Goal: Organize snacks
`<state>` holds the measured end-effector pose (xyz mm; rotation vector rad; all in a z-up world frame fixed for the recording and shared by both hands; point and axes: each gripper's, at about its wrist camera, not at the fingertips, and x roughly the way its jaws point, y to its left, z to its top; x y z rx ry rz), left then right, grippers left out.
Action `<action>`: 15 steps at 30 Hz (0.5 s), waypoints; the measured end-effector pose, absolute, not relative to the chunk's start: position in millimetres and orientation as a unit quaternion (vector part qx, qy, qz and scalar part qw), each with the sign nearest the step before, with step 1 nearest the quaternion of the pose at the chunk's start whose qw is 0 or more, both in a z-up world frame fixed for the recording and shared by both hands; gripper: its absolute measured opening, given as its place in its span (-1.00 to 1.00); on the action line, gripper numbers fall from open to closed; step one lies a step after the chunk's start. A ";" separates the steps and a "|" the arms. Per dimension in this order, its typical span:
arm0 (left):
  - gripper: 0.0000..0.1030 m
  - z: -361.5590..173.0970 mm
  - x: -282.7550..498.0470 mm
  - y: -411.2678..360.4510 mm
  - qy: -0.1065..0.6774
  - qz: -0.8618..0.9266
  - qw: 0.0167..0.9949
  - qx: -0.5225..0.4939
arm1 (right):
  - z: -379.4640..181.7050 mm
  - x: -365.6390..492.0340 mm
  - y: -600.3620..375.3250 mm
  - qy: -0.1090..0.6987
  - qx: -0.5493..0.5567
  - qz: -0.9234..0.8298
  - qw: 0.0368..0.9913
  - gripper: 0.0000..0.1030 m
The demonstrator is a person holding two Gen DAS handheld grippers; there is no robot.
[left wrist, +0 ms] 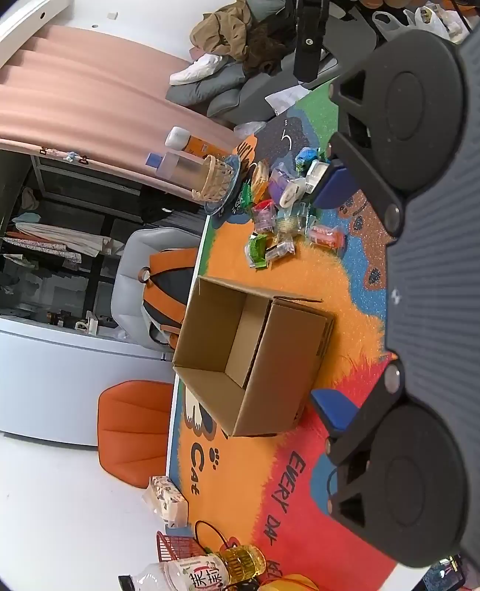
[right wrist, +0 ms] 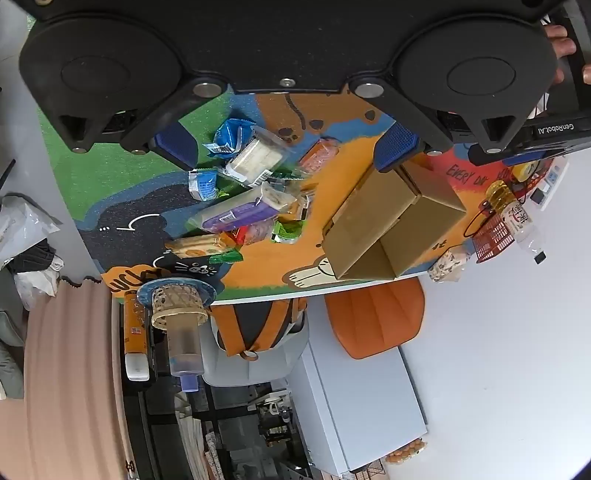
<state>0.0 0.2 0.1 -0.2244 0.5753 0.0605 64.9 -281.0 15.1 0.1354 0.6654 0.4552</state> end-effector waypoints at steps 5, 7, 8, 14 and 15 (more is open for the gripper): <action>1.00 -0.3 -0.3 1.0 0.283 0.029 0.953 -0.108 | 16.0 64.2 -280.2 0.326 0.066 0.222 0.917 1.00; 1.00 0.2 -1.2 1.3 0.283 0.030 0.953 -0.108 | 16.9 63.3 -280.8 0.324 0.068 0.223 0.917 1.00; 1.00 3.6 -1.5 0.0 0.283 0.029 0.953 -0.107 | 17.0 63.2 -280.8 0.324 0.069 0.224 0.917 1.00; 1.00 3.2 -1.1 -1.2 0.281 0.027 0.954 -0.104 | 13.2 62.6 -278.0 0.323 0.067 0.223 0.917 1.00; 1.00 3.7 -1.2 -0.7 0.282 0.028 0.953 -0.105 | 12.8 63.8 -278.4 0.323 0.068 0.224 0.917 1.00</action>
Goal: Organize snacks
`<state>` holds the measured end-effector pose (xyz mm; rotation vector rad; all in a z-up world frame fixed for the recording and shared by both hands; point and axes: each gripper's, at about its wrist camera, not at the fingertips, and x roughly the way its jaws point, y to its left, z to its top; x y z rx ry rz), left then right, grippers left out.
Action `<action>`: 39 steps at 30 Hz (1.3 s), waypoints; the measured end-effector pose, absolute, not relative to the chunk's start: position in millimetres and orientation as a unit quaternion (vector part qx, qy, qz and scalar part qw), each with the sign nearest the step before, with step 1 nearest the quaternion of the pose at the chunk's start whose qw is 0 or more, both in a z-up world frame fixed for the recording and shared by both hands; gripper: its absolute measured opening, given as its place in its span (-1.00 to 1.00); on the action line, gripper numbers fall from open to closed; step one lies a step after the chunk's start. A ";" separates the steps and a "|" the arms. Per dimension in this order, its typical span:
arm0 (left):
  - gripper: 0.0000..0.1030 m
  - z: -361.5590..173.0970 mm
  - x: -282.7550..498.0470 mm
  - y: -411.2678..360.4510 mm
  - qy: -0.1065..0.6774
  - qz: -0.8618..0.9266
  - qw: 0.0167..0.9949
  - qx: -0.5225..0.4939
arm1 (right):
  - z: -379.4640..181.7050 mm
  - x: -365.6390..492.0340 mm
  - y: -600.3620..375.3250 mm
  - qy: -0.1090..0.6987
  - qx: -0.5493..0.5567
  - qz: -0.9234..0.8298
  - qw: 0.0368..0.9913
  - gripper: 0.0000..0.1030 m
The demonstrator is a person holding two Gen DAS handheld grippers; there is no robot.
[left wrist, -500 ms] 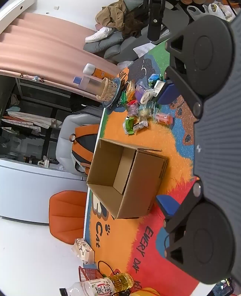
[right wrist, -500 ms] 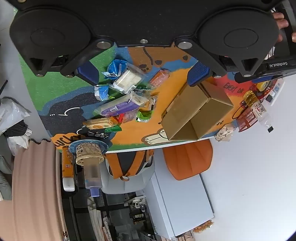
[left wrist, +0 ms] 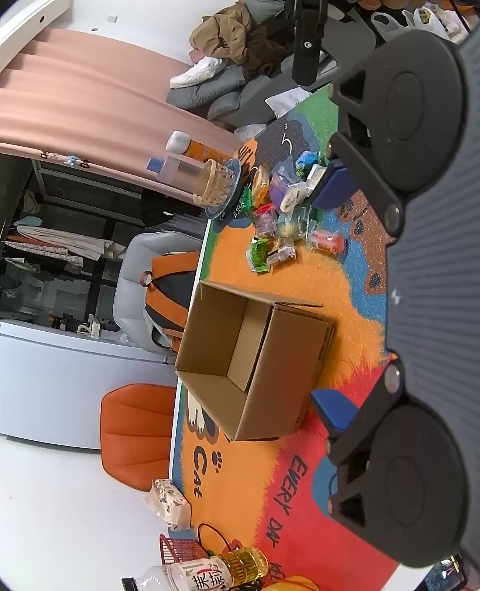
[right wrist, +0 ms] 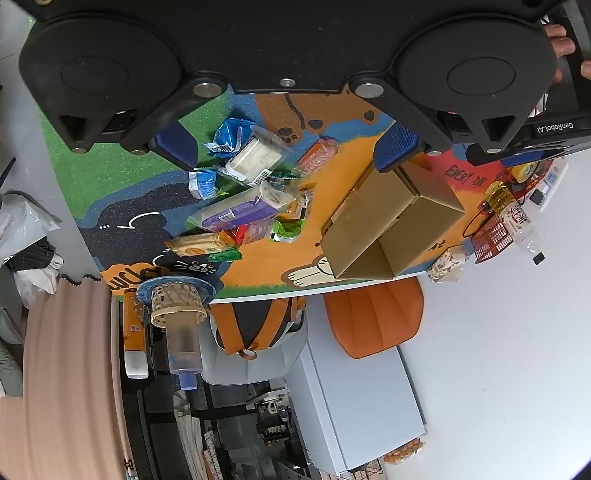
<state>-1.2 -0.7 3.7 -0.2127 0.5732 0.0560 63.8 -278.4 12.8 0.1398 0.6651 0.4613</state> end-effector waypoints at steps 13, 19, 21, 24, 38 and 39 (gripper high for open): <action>1.00 -2.2 0.0 -2.9 0.287 0.028 0.952 -0.102 | 10.6 62.4 -278.0 0.326 0.065 0.224 0.916 1.00; 1.00 -4.3 -0.1 -6.7 0.289 0.024 0.952 -0.100 | 9.1 62.7 -278.5 0.328 0.066 0.222 0.916 1.00; 1.00 -4.6 -0.1 -7.4 0.290 0.023 0.952 -0.099 | 9.1 62.7 -278.4 0.328 0.065 0.222 0.916 1.00; 1.00 -5.3 0.2 -8.5 0.290 0.021 0.952 -0.098 | 8.5 62.0 -278.7 0.328 0.066 0.222 0.916 1.00; 1.00 -5.4 -0.2 -9.9 0.289 0.020 0.952 -0.098 | 8.0 62.4 -277.7 0.328 0.064 0.223 0.916 1.00; 1.00 -5.4 -0.2 -10.0 0.289 0.020 0.952 -0.098 | 8.2 62.6 -277.6 0.328 0.064 0.224 0.916 1.00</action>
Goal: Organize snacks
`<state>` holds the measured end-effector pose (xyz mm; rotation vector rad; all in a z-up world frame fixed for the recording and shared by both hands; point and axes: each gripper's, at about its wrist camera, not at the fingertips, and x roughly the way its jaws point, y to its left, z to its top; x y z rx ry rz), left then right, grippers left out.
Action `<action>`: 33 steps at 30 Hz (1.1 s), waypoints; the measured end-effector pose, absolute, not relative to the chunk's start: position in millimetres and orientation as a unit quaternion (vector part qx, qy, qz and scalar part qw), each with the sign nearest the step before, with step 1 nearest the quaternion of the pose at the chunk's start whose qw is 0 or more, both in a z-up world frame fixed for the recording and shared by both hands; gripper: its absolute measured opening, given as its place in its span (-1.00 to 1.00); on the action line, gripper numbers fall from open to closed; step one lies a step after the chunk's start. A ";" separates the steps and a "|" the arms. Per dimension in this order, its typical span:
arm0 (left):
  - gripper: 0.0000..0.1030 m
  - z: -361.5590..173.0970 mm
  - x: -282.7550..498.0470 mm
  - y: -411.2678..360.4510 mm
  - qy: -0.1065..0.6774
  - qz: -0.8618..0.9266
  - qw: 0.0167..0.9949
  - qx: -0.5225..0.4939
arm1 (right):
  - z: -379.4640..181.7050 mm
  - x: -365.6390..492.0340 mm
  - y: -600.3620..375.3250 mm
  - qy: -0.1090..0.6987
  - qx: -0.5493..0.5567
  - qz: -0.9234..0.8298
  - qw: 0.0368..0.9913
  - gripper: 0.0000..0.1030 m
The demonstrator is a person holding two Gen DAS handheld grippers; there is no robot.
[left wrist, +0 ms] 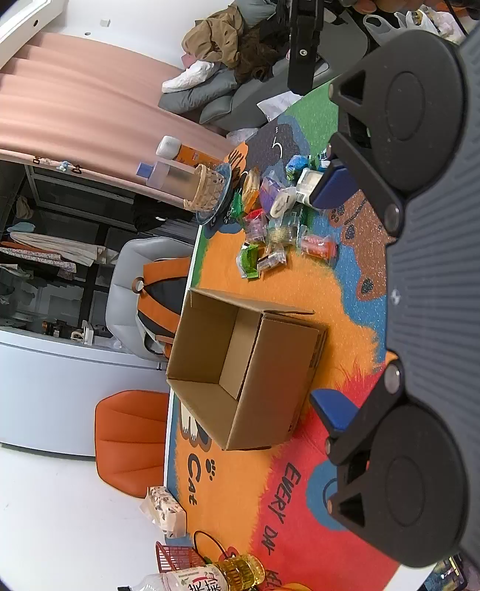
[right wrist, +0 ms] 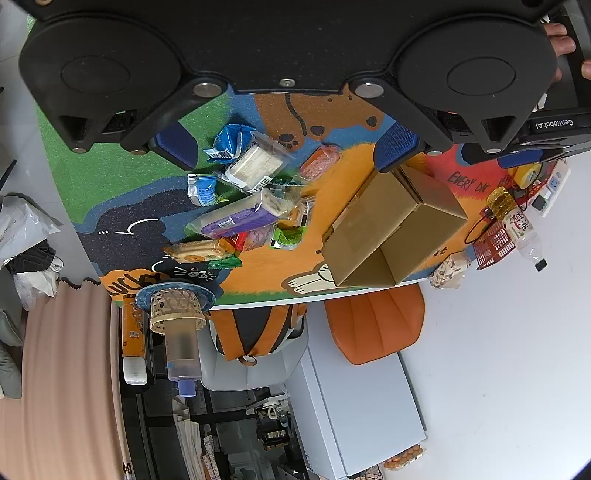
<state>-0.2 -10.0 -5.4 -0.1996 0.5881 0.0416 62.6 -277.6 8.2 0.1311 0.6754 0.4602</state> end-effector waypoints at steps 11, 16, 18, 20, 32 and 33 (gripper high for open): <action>1.00 -5.3 -0.1 -11.3 0.290 0.020 0.952 -0.098 | 9.0 63.2 -278.3 0.328 0.066 0.223 0.916 1.00; 1.00 -5.0 0.0 -10.9 0.289 0.020 0.952 -0.099 | 9.0 63.0 -278.1 0.328 0.066 0.223 0.916 1.00; 1.00 -5.1 0.0 -13.5 0.288 0.018 0.953 -0.099 | 9.9 63.7 -278.5 0.328 0.066 0.222 0.916 1.00; 1.00 -5.3 -0.1 -15.2 0.286 0.016 0.953 -0.099 | 10.5 64.0 -278.8 0.327 0.066 0.222 0.916 1.00; 1.00 -15.4 8.6 -16.5 0.293 0.014 0.951 -0.099 | -8.8 73.4 -280.8 0.334 0.068 0.231 0.911 1.00; 1.00 -16.9 9.9 -16.9 0.293 0.014 0.951 -0.099 | -11.3 74.7 -281.2 0.336 0.068 0.231 0.911 1.00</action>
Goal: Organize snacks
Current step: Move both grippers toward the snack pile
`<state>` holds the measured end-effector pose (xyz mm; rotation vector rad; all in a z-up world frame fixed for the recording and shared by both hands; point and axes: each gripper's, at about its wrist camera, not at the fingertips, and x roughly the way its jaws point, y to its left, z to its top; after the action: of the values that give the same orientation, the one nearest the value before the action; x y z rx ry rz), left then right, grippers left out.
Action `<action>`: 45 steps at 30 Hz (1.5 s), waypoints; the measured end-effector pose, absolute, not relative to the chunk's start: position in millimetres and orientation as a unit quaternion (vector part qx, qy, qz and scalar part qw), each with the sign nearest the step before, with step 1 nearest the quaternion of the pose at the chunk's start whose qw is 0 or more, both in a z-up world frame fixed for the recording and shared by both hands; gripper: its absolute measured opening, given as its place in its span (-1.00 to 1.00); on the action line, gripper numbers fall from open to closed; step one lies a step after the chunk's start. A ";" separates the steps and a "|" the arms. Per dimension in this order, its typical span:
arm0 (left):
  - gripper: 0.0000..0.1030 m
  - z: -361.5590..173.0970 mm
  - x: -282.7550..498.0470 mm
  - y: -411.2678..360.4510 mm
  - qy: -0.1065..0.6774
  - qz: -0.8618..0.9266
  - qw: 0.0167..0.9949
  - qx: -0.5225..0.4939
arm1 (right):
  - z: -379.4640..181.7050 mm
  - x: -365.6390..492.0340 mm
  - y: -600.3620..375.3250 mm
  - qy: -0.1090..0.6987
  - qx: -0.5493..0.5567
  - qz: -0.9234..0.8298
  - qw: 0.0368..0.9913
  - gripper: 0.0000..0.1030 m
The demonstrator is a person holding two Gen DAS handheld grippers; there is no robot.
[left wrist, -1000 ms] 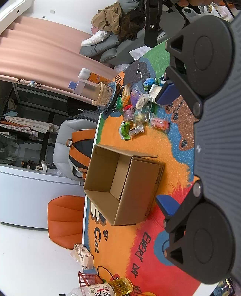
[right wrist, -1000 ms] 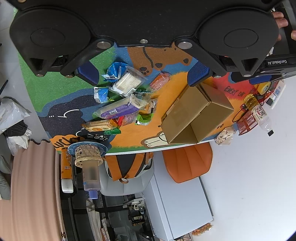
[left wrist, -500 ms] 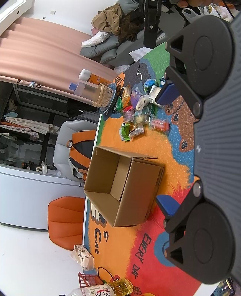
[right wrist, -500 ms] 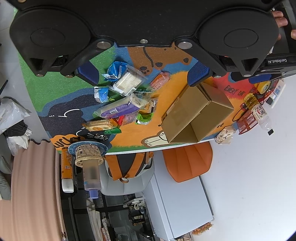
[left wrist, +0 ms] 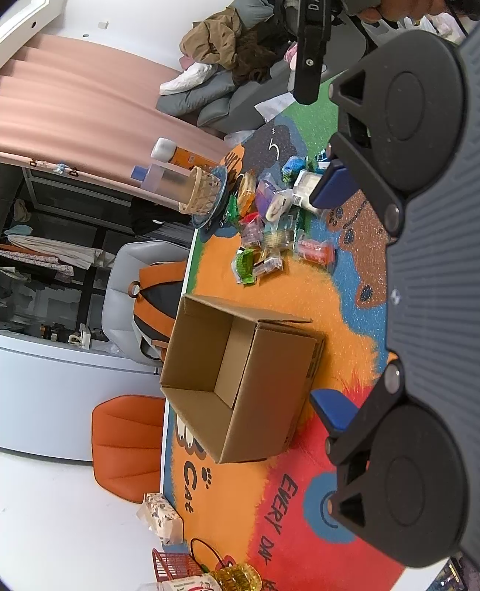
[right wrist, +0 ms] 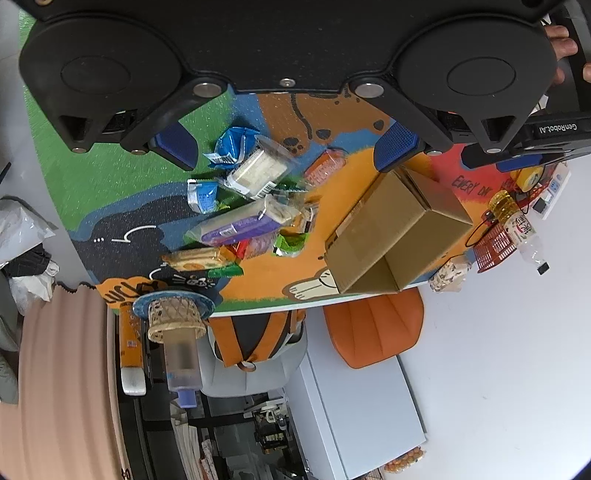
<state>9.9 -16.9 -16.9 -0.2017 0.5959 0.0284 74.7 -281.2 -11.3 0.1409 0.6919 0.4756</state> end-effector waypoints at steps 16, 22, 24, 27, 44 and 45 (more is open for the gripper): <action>0.98 -40.3 33.0 -23.0 0.287 0.013 0.951 -0.111 | -45.5 94.9 -290.8 0.339 0.075 0.225 0.910 1.00; 0.93 -48.9 43.6 -29.2 0.281 0.000 0.953 -0.114 | -61.5 106.2 -295.1 0.345 0.080 0.215 0.910 0.97; 0.88 -51.7 47.3 -32.0 0.281 -0.004 0.953 -0.110 | -66.2 109.6 -295.8 0.349 0.084 0.216 0.908 0.91; 0.79 -56.5 53.8 -36.3 0.283 -0.011 0.953 -0.110 | -72.0 113.4 -294.3 0.353 0.084 0.219 0.906 0.74; 0.31 -86.3 96.7 -58.9 0.308 -0.038 0.945 -0.101 | -97.7 139.6 -284.4 0.375 0.079 0.220 0.897 0.21; 0.30 -88.0 99.7 -59.4 0.309 -0.038 0.945 -0.099 | -98.6 140.9 -284.1 0.374 0.076 0.218 0.898 0.21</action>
<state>99.7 -59.4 -88.0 -0.2016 0.6301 -0.0775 140.9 -284.1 -98.6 0.1581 0.7749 0.4520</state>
